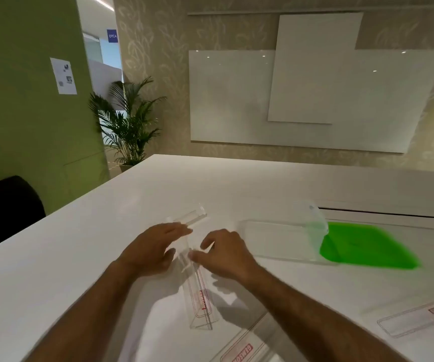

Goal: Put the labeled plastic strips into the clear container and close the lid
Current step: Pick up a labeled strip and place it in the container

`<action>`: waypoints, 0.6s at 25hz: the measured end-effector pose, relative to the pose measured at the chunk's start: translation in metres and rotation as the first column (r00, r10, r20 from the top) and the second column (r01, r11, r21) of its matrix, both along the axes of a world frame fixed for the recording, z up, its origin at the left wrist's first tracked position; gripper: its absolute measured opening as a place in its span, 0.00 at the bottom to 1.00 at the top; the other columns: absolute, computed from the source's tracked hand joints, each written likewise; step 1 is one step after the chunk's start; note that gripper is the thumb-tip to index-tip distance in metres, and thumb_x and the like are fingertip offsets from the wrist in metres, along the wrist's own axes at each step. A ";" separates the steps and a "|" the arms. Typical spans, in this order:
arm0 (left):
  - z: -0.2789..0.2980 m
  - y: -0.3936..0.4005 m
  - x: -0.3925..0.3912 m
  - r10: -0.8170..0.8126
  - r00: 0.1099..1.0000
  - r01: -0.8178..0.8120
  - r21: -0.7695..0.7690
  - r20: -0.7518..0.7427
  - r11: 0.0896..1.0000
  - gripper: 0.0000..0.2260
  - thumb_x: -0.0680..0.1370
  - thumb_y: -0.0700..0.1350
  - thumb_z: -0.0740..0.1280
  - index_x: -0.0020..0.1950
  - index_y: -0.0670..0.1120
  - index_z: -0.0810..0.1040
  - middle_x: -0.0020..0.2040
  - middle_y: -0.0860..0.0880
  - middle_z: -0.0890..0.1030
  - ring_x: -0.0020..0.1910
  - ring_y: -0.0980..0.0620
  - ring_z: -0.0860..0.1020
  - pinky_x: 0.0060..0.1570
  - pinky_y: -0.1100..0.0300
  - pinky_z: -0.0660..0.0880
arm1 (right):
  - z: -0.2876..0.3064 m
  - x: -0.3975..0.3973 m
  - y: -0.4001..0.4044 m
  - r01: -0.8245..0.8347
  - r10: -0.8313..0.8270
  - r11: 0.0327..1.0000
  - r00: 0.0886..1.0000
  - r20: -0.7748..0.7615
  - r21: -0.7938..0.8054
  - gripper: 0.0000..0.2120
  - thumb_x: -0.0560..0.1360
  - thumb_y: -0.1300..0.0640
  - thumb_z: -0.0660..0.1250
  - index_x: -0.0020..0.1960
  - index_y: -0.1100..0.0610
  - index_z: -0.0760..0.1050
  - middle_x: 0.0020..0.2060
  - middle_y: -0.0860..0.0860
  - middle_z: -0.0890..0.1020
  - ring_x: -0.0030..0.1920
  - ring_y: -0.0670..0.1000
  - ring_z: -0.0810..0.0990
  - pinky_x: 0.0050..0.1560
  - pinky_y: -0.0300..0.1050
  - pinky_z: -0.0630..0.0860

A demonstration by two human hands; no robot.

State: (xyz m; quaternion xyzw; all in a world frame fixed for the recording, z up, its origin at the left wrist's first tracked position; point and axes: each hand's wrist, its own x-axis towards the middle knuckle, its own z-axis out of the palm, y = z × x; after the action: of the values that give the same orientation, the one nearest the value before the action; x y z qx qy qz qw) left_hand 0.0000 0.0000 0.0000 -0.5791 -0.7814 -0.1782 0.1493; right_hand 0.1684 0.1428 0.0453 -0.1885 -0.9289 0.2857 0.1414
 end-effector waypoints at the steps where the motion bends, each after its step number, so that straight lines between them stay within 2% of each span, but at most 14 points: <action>1: -0.005 -0.002 -0.001 0.007 1.000 -0.007 -0.010 -0.018 1.000 0.26 0.72 0.37 0.70 0.70 0.49 0.75 0.68 0.49 0.77 0.68 0.48 0.75 0.67 0.53 0.72 | -0.006 -0.001 -0.003 -0.036 0.042 0.991 0.998 0.044 -0.129 0.22 0.66 0.38 0.72 0.50 0.54 0.81 0.45 0.50 0.86 0.42 0.51 0.85 0.48 0.49 0.82; 3: -0.012 -0.007 -0.001 0.014 1.000 -0.013 0.019 -0.021 1.000 0.25 0.71 0.38 0.70 0.67 0.50 0.77 0.67 0.49 0.78 0.66 0.48 0.77 0.65 0.53 0.73 | -0.014 0.000 -0.011 -0.059 0.087 0.968 0.991 0.106 -0.245 0.16 0.67 0.47 0.75 0.44 0.59 0.83 0.38 0.54 0.87 0.34 0.51 0.86 0.44 0.49 0.84; 6: -0.023 -0.010 0.002 0.051 0.999 -0.050 0.054 -0.013 0.997 0.23 0.73 0.46 0.71 0.68 0.54 0.77 0.67 0.53 0.78 0.66 0.52 0.76 0.65 0.57 0.72 | -0.022 0.000 -0.014 -0.045 0.087 0.932 0.991 0.102 -0.359 0.11 0.68 0.57 0.74 0.42 0.65 0.82 0.37 0.58 0.87 0.33 0.53 0.86 0.42 0.50 0.85; 9: -0.029 -0.011 0.001 0.049 0.999 -0.048 0.075 -0.014 0.996 0.26 0.71 0.47 0.71 0.70 0.54 0.75 0.70 0.55 0.75 0.68 0.53 0.75 0.65 0.61 0.69 | -0.020 0.001 -0.009 -0.033 0.075 0.913 0.993 0.086 -0.406 0.06 0.71 0.62 0.71 0.42 0.66 0.82 0.36 0.59 0.86 0.35 0.55 0.87 0.43 0.51 0.85; 11: -0.029 -0.010 0.001 0.047 0.999 -0.047 0.080 0.001 0.996 0.29 0.70 0.47 0.73 0.71 0.54 0.74 0.71 0.55 0.74 0.68 0.54 0.74 0.65 0.62 0.68 | -0.017 0.002 -0.004 -0.030 0.071 0.872 0.995 0.066 -0.489 0.06 0.73 0.64 0.68 0.46 0.67 0.81 0.38 0.61 0.86 0.36 0.57 0.86 0.41 0.50 0.85; 15: -0.026 -0.009 0.001 0.017 1.000 -0.015 0.125 -0.013 0.992 0.28 0.70 0.50 0.74 0.70 0.54 0.75 0.69 0.56 0.75 0.67 0.54 0.75 0.65 0.57 0.72 | -0.009 0.007 0.020 -0.031 0.069 0.828 0.996 0.047 -0.560 0.09 0.77 0.64 0.63 0.50 0.63 0.81 0.35 0.57 0.83 0.29 0.50 0.80 0.34 0.42 0.79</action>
State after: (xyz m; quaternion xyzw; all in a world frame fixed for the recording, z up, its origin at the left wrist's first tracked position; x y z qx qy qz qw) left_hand 0.0013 -0.0094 -0.0263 -0.5635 -0.7724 -0.2214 0.1920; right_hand 0.1753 0.1632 0.0365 -0.2063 -0.8135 0.5421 0.0421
